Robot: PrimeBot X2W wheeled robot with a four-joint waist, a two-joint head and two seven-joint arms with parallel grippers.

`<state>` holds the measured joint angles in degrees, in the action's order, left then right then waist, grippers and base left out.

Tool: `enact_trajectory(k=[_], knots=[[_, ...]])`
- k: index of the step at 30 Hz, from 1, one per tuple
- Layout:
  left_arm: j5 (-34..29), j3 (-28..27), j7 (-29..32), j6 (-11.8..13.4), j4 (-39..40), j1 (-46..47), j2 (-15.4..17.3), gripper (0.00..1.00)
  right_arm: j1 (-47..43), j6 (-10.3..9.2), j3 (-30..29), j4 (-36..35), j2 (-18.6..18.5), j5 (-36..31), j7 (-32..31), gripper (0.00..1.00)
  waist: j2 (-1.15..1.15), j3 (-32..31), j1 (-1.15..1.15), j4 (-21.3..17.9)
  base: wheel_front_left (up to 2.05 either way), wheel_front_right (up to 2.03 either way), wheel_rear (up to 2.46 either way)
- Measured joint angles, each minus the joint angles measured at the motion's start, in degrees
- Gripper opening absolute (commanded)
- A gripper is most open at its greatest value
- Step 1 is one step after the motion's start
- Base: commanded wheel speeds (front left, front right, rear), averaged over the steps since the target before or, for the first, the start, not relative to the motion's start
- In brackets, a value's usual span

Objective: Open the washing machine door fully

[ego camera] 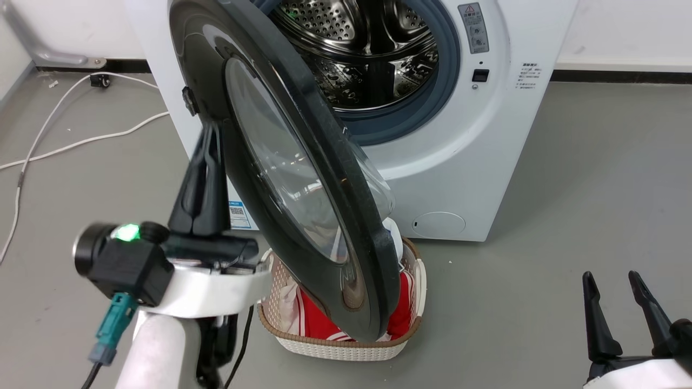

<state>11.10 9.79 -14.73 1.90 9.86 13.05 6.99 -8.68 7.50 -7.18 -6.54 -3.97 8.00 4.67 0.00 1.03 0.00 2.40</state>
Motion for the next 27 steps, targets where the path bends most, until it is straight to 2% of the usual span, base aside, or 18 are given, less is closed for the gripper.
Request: enact_trajectory(k=[6,11,17,27], knots=[[-0.3,3.3,1.0,0.2,8.6,5.4,-1.7,0.0,0.4,-0.01,0.3,0.2,0.3,0.0,-0.2,1.0,0.0,-0.5,0.0,-0.1,0.0,0.0,0.0],[0.9,10.1,3.7,-1.2,11.7,6.8,-2.8,0.0,0.4,-0.01,0.3,0.4,0.4,0.0,-0.1,1.0,0.0,-1.2,0.0,-0.7,0.0,0.0,0.0],[3.4,19.0,7.3,-3.3,11.4,6.4,-3.6,0.0,-0.1,-0.01,0.2,0.8,0.7,0.0,-0.1,1.0,0.0,-1.2,0.0,-0.9,0.0,0.0,0.0],[9.0,33.0,14.7,-7.1,3.3,0.0,-3.7,0.0,-0.2,-0.01,0.2,1.1,0.9,0.0,-0.1,1.0,0.0,-0.8,0.0,-0.7,0.0,0.0,0.0]])
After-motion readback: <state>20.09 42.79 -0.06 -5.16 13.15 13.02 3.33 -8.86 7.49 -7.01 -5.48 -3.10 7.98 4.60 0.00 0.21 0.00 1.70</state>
